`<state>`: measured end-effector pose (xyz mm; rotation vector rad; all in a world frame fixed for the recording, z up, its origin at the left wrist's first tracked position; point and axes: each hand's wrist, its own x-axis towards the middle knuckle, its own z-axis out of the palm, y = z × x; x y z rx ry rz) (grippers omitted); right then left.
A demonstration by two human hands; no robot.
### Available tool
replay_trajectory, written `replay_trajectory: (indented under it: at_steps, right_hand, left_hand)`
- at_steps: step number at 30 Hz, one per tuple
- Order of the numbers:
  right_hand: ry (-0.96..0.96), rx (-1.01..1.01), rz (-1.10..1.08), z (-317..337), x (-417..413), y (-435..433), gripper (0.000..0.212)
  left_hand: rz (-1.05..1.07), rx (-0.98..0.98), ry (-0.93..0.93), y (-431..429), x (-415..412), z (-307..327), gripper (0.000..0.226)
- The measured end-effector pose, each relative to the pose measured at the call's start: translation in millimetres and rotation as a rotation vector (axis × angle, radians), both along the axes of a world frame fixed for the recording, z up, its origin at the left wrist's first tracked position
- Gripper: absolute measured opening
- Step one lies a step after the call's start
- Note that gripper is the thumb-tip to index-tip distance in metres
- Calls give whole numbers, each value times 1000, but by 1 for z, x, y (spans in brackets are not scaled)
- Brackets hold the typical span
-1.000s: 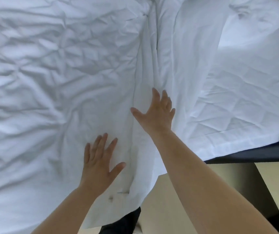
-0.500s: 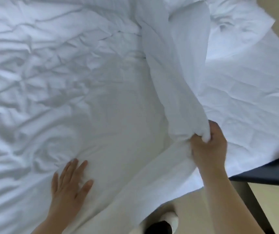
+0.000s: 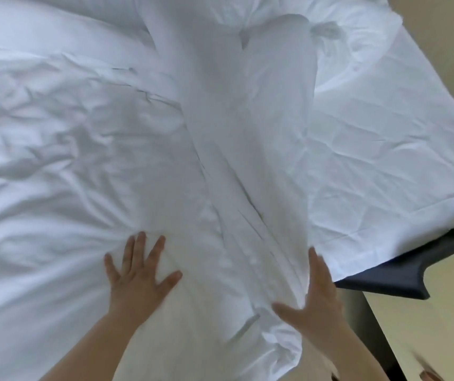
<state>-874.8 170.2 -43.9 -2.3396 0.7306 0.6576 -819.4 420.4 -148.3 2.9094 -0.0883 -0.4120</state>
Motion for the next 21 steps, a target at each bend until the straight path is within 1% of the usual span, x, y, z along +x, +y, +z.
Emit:
replay_trajectory:
  at_steps: [1,2,3,4,5,6,8,9,10,12,13,15,16,18,19,20,21]
  right_hand:
    - [-170,-21,39,13,19,10,97]
    - [-352,-37,77,21,42,22,92]
    - [-478,-78,136,21,69,33,92]
    - [-495,-147,223,19,100,44,94]
    - [-413,-245,305,10,130,52,97]
    - [-305,-361,377,-3,157,58,96]
    - [-164,-538,456,-29,196,58,89]
    - [-149,-577,461,-39,207,55,81]
    - [-188,-573,460,-44,212,49,71]
    - [-302,-452,428,-34,212,34,55]
    - [-350,-373,358,-23,210,23,50]
    - [-507,-213,124,9,195,-5,44]
    - [-618,-149,-5,26,185,-21,41]
    - [-792,-53,-269,53,161,-55,34]
    - [-816,-41,-392,58,146,-73,31]
    - [-798,-54,-522,58,128,-94,29]
    - [-733,-82,-634,51,109,-111,28]
  left_hand:
    - [9,-7,-14,1,-1,-3,126]
    - [-10,13,7,3,-1,-5,120]
    - [-32,3,62,3,1,-3,108]
    - [-56,-17,122,2,4,1,93]
    - [-108,-8,173,1,7,3,80]
    - [-157,3,192,1,8,3,72]
    - [-188,-3,211,3,8,3,68]
    - [-183,-3,200,4,8,2,68]
    - [-167,-1,189,5,9,1,67]
    - [-134,7,183,7,8,0,67]
    - [-131,5,189,8,8,-1,67]
    - [-119,-20,192,11,7,1,71]
    - [-70,-47,188,12,9,6,80]
    - [60,-149,138,8,15,14,115]
    - [96,-201,150,3,19,22,125]
    - [102,-286,143,-6,27,32,126]
    - [94,-375,108,-17,37,44,121]
